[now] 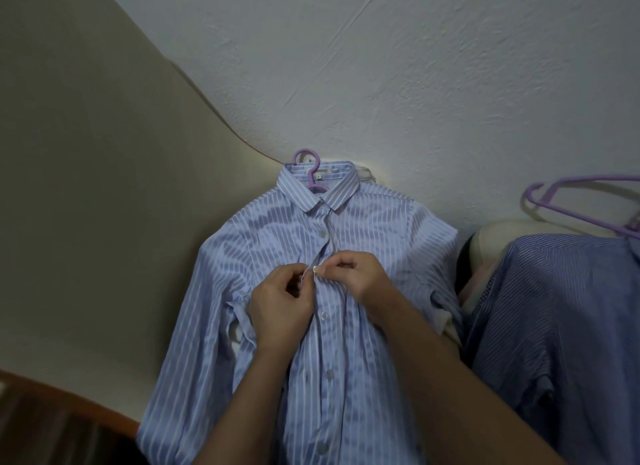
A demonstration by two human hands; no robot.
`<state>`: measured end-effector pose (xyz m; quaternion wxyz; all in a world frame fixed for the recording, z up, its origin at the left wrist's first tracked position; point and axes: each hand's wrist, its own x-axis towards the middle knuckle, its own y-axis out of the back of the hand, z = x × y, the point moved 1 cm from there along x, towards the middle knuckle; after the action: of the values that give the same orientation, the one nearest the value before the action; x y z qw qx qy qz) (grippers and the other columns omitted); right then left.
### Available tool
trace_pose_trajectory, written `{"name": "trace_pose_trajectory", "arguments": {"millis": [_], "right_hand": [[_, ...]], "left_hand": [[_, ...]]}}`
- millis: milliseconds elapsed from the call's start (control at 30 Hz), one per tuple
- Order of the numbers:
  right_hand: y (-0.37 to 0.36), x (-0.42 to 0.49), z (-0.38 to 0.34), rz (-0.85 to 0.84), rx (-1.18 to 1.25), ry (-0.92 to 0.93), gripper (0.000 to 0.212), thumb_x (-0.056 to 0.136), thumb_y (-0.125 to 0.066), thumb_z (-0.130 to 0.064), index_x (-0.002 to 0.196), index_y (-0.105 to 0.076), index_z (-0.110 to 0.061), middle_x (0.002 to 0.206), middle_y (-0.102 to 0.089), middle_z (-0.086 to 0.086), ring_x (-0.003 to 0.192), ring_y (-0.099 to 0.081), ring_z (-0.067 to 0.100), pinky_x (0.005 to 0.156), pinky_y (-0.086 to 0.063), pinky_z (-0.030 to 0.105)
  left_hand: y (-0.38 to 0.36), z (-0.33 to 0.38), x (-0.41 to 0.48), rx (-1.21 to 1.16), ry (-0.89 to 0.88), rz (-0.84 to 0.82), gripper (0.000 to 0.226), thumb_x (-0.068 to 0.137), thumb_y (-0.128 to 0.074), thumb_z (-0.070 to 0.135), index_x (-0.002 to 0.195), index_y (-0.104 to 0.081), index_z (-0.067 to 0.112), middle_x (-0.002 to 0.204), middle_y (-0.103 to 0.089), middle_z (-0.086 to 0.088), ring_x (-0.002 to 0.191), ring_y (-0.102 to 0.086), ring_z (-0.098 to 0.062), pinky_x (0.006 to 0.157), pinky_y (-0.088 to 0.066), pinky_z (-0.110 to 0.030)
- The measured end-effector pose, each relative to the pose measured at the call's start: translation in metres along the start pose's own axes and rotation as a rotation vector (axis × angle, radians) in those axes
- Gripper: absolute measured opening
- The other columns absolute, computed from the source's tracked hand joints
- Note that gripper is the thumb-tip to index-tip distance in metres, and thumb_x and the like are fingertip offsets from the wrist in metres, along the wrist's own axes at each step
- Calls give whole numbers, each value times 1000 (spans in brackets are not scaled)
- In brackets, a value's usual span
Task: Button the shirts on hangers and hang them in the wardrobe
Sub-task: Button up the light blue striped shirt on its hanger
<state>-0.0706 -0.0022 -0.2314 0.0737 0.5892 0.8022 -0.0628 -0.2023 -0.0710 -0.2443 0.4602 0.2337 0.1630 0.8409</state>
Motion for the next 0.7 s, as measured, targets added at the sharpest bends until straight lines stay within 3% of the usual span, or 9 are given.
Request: {"name": "trace_pose_trajectory", "arguments": {"millis": [233,400,500,567,700], "right_hand": [[-4,1,0,16,-104,-25,19,81,-76,-1,66,-70,-11,70,-69,6,72,-66,14,73,-55,28],[-5,3,0,32,-149,-36,20,83,-73,0,66,-69,-9,82,-72,18,83,-69,28,80,-58,37],[-6,5,2,27,-149,-36,24,84,-73,-1,64,-68,-11,74,-68,12,75,-66,20,74,-57,29],[-5,5,1,24,-122,-26,24,85,-72,-1,64,-67,-10,71,-66,9,69,-65,14,67,-56,20],[-3,3,1,17,-57,-8,22,86,-71,2,66,-67,-8,68,-66,7,63,-65,7,62,-52,15]], "left_hand": [[3,-1,5,-158,124,-60,7,93,-71,24,91,-78,24,81,-75,12,79,-69,-3,78,-59,-36],[6,-5,9,-296,178,-82,24,88,-62,28,85,-81,14,73,-75,1,73,-71,-23,72,-58,-50],[8,-4,10,-339,189,-104,23,91,-63,21,81,-81,12,71,-74,-5,71,-69,-31,70,-58,-53],[10,-1,10,-366,215,-113,19,94,-65,10,86,-82,11,77,-77,-3,77,-73,-24,76,-60,-50],[12,0,14,-367,255,-163,12,90,-72,11,89,-83,15,84,-79,4,84,-75,-13,83,-61,-41]]}}
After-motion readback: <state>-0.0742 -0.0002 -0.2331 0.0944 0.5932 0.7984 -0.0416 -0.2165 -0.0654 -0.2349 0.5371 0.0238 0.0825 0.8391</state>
